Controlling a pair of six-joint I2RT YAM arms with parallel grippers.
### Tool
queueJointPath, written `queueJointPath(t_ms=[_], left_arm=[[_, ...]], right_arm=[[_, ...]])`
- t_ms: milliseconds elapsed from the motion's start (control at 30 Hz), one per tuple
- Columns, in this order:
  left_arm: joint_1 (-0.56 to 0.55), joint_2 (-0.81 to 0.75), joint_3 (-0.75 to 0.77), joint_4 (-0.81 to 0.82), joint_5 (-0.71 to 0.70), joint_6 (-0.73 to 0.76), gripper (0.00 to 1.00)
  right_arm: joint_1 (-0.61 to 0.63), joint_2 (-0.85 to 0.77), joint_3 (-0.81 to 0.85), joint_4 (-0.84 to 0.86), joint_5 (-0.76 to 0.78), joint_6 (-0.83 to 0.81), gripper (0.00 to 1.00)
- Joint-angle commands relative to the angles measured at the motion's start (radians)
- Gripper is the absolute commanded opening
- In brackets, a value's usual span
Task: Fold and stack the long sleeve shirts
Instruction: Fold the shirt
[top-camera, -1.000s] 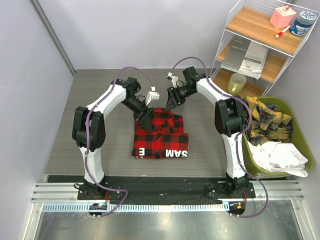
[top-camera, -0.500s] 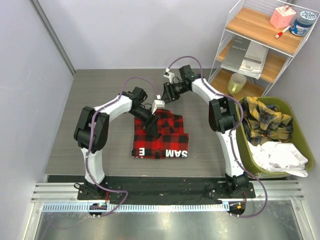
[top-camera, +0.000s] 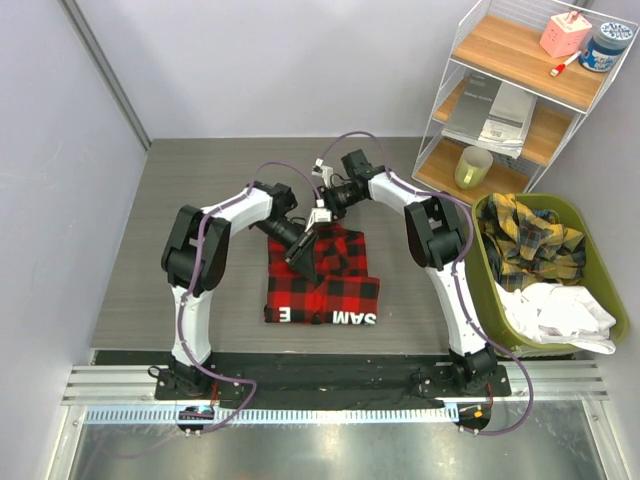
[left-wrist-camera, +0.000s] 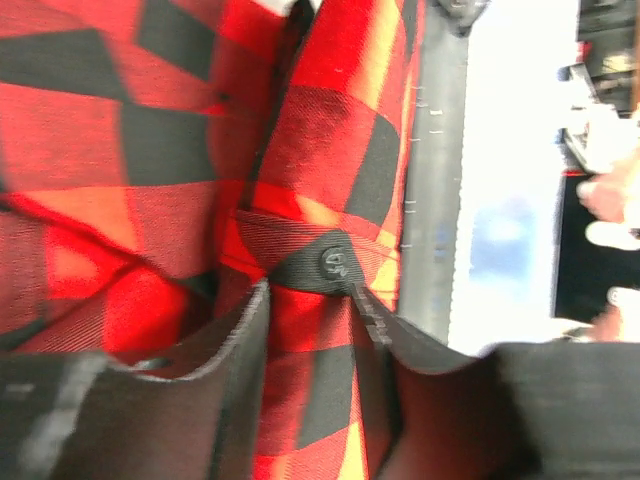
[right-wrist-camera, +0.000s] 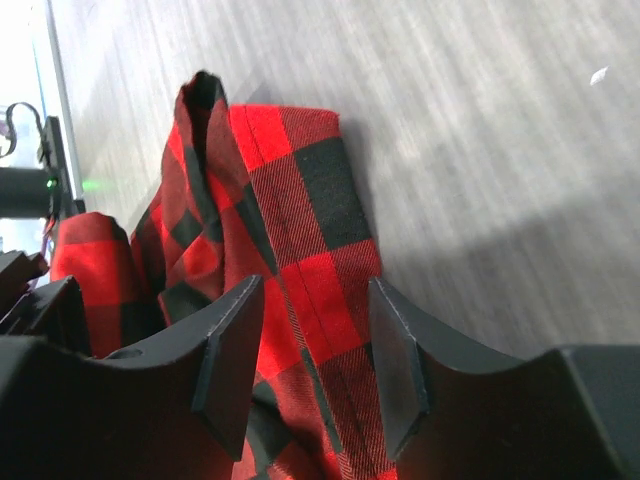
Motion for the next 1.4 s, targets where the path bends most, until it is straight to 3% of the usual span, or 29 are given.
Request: queueJointPath(t_ms=[0,67,267,433,633,833,933,1000,1167,1367], left_arm=[[-0.006,0.008,-0.014,-0.134,0.154,0.051,0.34],[-0.006,-0.023,-0.055,-0.078,0.154,0.000,0.25],[-0.006,-0.107,-0.160,0.176,0.053,-0.208,0.11],[-0.006,-0.135,-0.172,0.215,0.042,-0.256,0.00],[-0.004,-0.140,-0.120,0.116,0.079,-0.207,0.00],[0.008,-0.110,-0.048,0.051,0.071,-0.190,0.00],[0.019,-0.090,-0.011,0.033,0.070,-0.179,0.00],[0.027,-0.077,0.010,0.008,0.068,-0.173,0.00],[0.048,-0.045,0.066,-0.018,0.047,-0.172,0.00],[0.089,0.080,0.237,-0.081,-0.004,-0.145,0.00]], right_arm=[[0.017,-0.064,-0.085,-0.018,0.015,-0.068,0.51],[0.022,-0.082,-0.123,-0.030,0.019,-0.091,0.50],[0.024,-0.156,-0.206,-0.047,0.019,-0.107,0.48],[0.016,-0.170,-0.186,-0.089,0.039,-0.113,0.52],[-0.022,-0.182,-0.041,-0.144,0.021,-0.064,0.57],[-0.012,-0.174,-0.031,-0.164,0.018,-0.085,0.45],[-0.001,-0.145,-0.030,-0.165,0.018,-0.094,0.29],[0.005,-0.118,-0.038,-0.168,0.022,-0.104,0.25],[0.005,-0.048,-0.024,-0.193,0.048,-0.149,0.23],[0.004,-0.010,0.016,-0.260,0.047,-0.222,0.22]])
